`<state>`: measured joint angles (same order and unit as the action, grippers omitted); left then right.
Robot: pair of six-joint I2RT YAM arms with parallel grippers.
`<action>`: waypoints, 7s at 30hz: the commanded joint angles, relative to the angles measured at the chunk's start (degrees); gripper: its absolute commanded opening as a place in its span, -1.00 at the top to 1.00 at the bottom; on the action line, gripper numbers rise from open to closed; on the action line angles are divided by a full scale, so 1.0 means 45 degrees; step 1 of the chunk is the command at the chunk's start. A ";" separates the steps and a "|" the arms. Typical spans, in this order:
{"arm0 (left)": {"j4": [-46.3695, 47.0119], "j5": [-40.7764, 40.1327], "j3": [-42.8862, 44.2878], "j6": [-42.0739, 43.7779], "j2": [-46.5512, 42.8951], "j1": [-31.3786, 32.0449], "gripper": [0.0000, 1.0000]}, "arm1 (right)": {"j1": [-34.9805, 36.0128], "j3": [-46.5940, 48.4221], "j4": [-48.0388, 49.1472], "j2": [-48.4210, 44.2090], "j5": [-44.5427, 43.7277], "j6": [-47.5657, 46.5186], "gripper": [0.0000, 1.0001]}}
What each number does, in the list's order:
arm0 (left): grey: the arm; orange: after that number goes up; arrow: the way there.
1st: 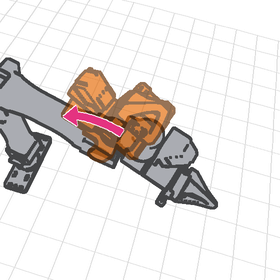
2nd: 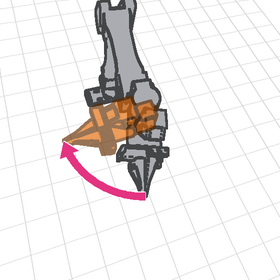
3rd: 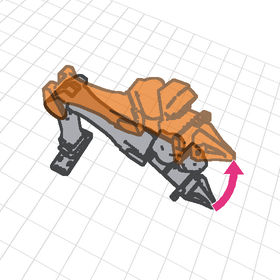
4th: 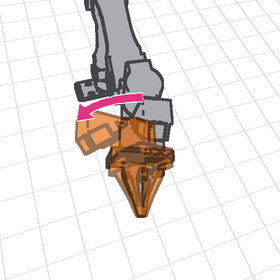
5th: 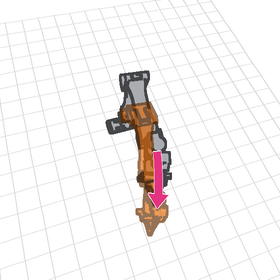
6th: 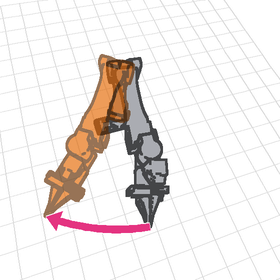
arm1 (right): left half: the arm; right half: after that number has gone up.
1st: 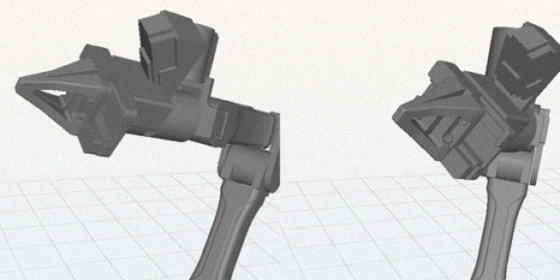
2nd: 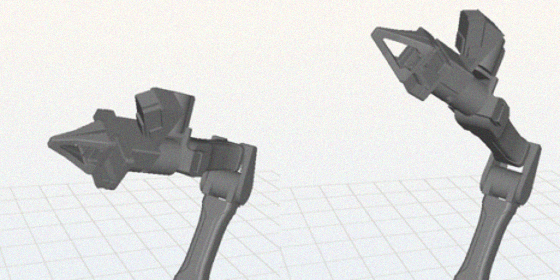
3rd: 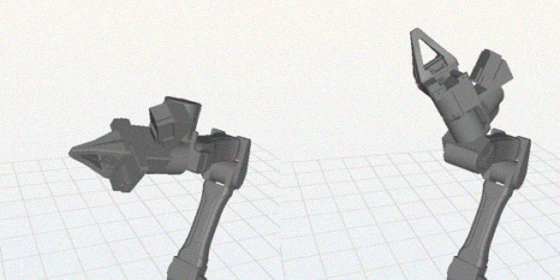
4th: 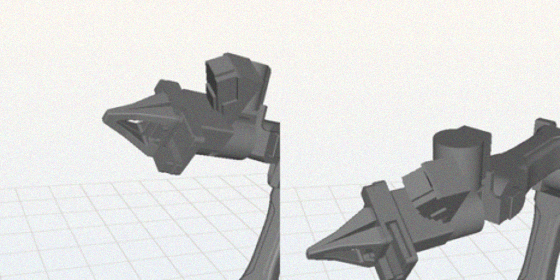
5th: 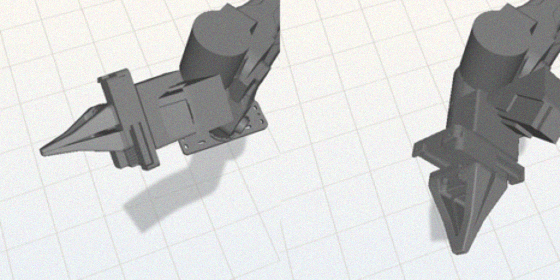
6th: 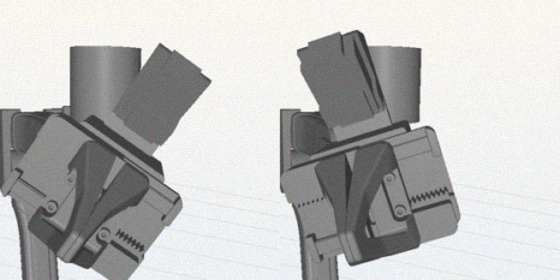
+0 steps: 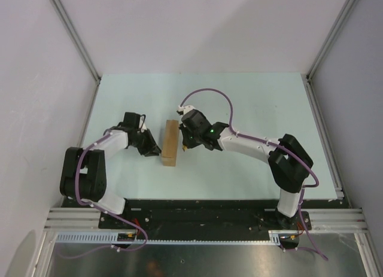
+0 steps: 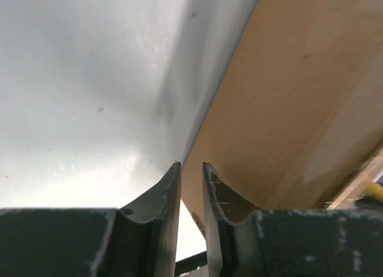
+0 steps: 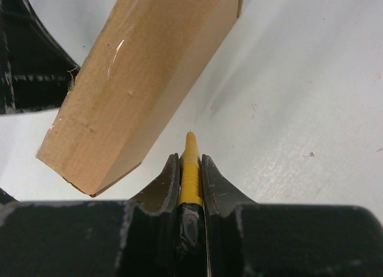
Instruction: Unpack the express box
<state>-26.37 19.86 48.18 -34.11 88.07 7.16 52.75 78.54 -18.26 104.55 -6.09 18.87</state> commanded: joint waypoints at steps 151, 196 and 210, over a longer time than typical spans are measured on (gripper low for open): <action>0.3770 -0.1366 0.3590 1.5430 0.2304 0.6554 0.24 | -0.3734 -0.5325 0.4410 -0.5733 -0.1263 0.2642 1.00; 0.3165 -0.2420 0.4058 1.2619 0.3065 0.5480 0.19 | -0.3032 -0.5325 0.2575 -0.5128 -0.0151 0.2641 1.00; 0.3087 -0.2519 0.4078 1.2970 0.3124 0.5499 0.19 | -0.3109 -0.5345 0.1013 -0.6163 0.0415 0.2564 1.00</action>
<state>-10.22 13.72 66.52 26.81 100.22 34.11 38.13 54.35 -4.47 79.92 -9.45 30.41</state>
